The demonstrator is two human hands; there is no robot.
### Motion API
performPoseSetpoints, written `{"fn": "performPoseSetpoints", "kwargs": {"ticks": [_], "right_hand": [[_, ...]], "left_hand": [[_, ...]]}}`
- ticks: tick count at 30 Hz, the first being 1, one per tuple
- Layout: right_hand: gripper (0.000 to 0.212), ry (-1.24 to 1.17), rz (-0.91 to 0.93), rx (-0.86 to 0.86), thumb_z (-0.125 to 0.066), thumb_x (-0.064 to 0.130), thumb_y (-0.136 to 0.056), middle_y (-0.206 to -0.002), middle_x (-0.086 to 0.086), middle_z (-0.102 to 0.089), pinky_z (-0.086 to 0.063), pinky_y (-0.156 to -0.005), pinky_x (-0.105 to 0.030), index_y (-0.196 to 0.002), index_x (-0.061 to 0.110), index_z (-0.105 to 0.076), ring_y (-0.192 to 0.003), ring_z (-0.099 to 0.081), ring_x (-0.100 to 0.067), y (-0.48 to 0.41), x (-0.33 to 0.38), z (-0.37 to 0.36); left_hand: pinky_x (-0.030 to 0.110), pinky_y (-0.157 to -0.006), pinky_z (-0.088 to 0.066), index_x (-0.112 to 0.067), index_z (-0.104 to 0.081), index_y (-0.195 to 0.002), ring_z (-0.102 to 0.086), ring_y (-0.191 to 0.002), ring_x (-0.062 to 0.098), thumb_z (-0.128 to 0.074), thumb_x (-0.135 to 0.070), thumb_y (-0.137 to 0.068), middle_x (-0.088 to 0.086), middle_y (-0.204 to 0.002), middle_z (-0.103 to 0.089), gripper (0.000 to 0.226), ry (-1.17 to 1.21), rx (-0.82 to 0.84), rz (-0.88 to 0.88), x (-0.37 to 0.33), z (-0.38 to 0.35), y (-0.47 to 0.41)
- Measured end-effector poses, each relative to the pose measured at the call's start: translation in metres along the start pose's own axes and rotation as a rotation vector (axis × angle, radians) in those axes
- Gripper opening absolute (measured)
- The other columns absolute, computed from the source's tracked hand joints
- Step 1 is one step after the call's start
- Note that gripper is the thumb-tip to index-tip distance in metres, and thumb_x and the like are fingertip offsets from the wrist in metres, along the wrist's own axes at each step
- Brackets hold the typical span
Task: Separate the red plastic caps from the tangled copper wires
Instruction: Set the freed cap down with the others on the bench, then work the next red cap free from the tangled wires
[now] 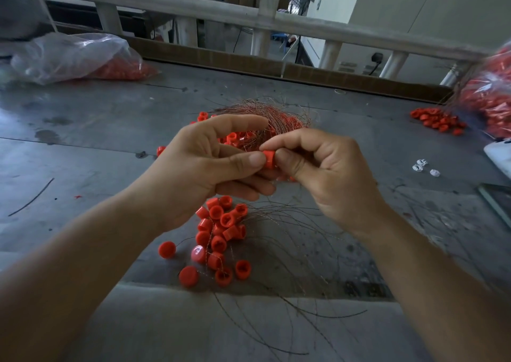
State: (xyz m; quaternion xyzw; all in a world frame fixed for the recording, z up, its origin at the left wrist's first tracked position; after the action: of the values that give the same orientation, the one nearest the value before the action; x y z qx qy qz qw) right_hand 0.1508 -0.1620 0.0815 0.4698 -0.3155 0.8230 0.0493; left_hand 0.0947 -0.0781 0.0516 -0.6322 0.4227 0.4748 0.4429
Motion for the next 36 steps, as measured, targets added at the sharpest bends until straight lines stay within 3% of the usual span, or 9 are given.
{"fn": "performPoseSetpoints", "kwargs": {"ticks": [6, 9, 12, 17, 21, 27, 30, 33, 36], "right_hand": [[0.007, -0.022, -0.041, -0.032, -0.060, 0.016, -0.082, -0.069, 0.006, -0.065, -0.052, -0.060, -0.021, -0.084, 0.021, -0.064, -0.065, -0.063, -0.016, 0.001, -0.003, -0.003], [0.010, -0.090, -0.085, -0.021, -0.058, 0.025, -0.077, -0.067, 0.009, -0.066, -0.048, -0.059, -0.015, -0.084, 0.019, -0.062, -0.064, -0.062, -0.004, 0.001, -0.007, -0.004], [0.016, -0.119, -0.160, 0.050, -0.055, 0.029, -0.076, -0.068, 0.009, -0.066, -0.050, -0.060, -0.017, -0.088, 0.020, -0.061, -0.064, -0.062, -0.005, 0.001, -0.013, -0.009], [0.008, -0.068, -0.198, 0.091, -0.060, 0.013, -0.080, -0.062, 0.011, -0.065, -0.049, -0.055, -0.016, -0.083, 0.020, -0.063, -0.057, -0.059, -0.001, 0.001, -0.017, -0.008], [0.019, 0.085, -0.209, 0.075, -0.063, 0.008, -0.082, -0.059, 0.013, -0.063, -0.046, -0.055, -0.013, -0.075, 0.025, -0.062, -0.056, -0.057, 0.002, -0.001, -0.021, 0.002], [0.019, 0.290, -0.215, 0.071, -0.063, 0.015, -0.084, -0.061, 0.012, -0.060, -0.046, -0.055, -0.012, -0.072, 0.029, -0.060, -0.060, -0.057, -0.002, -0.001, -0.022, 0.013], [0.020, 0.404, -0.234, 0.114, -0.064, 0.018, -0.084, -0.063, 0.013, -0.057, -0.043, -0.056, -0.009, -0.070, 0.030, -0.058, -0.060, -0.052, 0.004, 0.000, -0.025, 0.011], [0.021, 0.536, -0.276, 0.208, -0.063, 0.022, -0.085, -0.070, 0.016, -0.057, -0.041, -0.061, -0.005, -0.068, 0.033, -0.055, -0.064, -0.052, 0.005, 0.003, -0.034, 0.003], [0.024, 0.611, -0.293, 0.269, -0.062, 0.024, -0.086, -0.073, 0.018, -0.056, -0.040, -0.061, -0.004, -0.068, 0.035, -0.052, -0.066, -0.051, 0.007, 0.004, -0.039, -0.005]], "left_hand": [[0.020, -0.049, -0.053, -0.018, -0.066, -0.104, -0.069, -0.061, 0.021, -0.076, -0.019, -0.061, 0.014, -0.073, -0.071, 0.044, -0.003, 0.044, 0.024, 0.002, -0.003, 0.001], [0.020, -0.052, -0.054, -0.019, -0.073, -0.090, -0.069, -0.061, 0.019, -0.069, -0.025, -0.062, 0.011, -0.072, -0.072, 0.029, -0.023, 0.018, -0.012, -0.002, 0.000, 0.000], [0.019, -0.055, -0.054, -0.012, -0.074, -0.083, -0.070, -0.065, 0.018, -0.069, -0.015, -0.067, 0.010, -0.073, -0.072, 0.017, 0.063, -0.036, -0.039, -0.006, 0.008, -0.001], [0.019, -0.058, -0.055, -0.010, -0.075, -0.078, -0.071, -0.068, 0.017, -0.070, -0.010, -0.062, 0.011, -0.078, -0.073, 0.016, 0.135, -0.049, -0.055, -0.009, 0.014, -0.002], [0.016, -0.052, -0.052, -0.011, -0.074, -0.069, -0.067, -0.059, 0.011, -0.072, -0.012, -0.060, 0.007, -0.072, -0.072, 0.009, 0.105, -0.077, -0.059, -0.013, 0.019, -0.002], [0.014, -0.048, -0.050, -0.012, -0.068, -0.061, -0.063, -0.052, 0.010, -0.069, -0.009, -0.055, 0.003, -0.058, -0.064, 0.007, -0.086, -0.172, 0.007, -0.011, 0.032, -0.002], [0.015, -0.051, -0.051, -0.017, -0.068, -0.063, -0.063, -0.055, 0.008, -0.071, -0.009, -0.055, 0.001, -0.060, -0.067, 0.011, -0.386, -0.221, 0.046, -0.009, 0.042, -0.002], [0.008, -0.053, -0.047, -0.021, -0.069, -0.059, -0.060, -0.054, 0.000, -0.075, -0.002, -0.065, -0.007, -0.062, -0.069, 0.021, -0.706, -0.173, 0.092, -0.001, 0.041, -0.004], [0.004, -0.051, -0.042, -0.024, -0.068, -0.059, -0.059, -0.050, -0.003, -0.077, -0.002, -0.066, -0.012, -0.060, -0.068, 0.024, -0.829, -0.088, 0.141, 0.009, 0.033, -0.004]]}}
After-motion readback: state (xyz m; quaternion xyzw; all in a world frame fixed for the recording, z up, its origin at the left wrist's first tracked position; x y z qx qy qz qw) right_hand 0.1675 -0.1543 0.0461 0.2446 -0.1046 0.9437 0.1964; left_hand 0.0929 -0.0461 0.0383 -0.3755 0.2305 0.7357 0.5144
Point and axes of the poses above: each hand's wrist, its own y-axis away from the middle knuckle, its own z-axis out of the back of the hand, x = y × z, the point moved 9 cm from there along -y, towards the middle knuckle
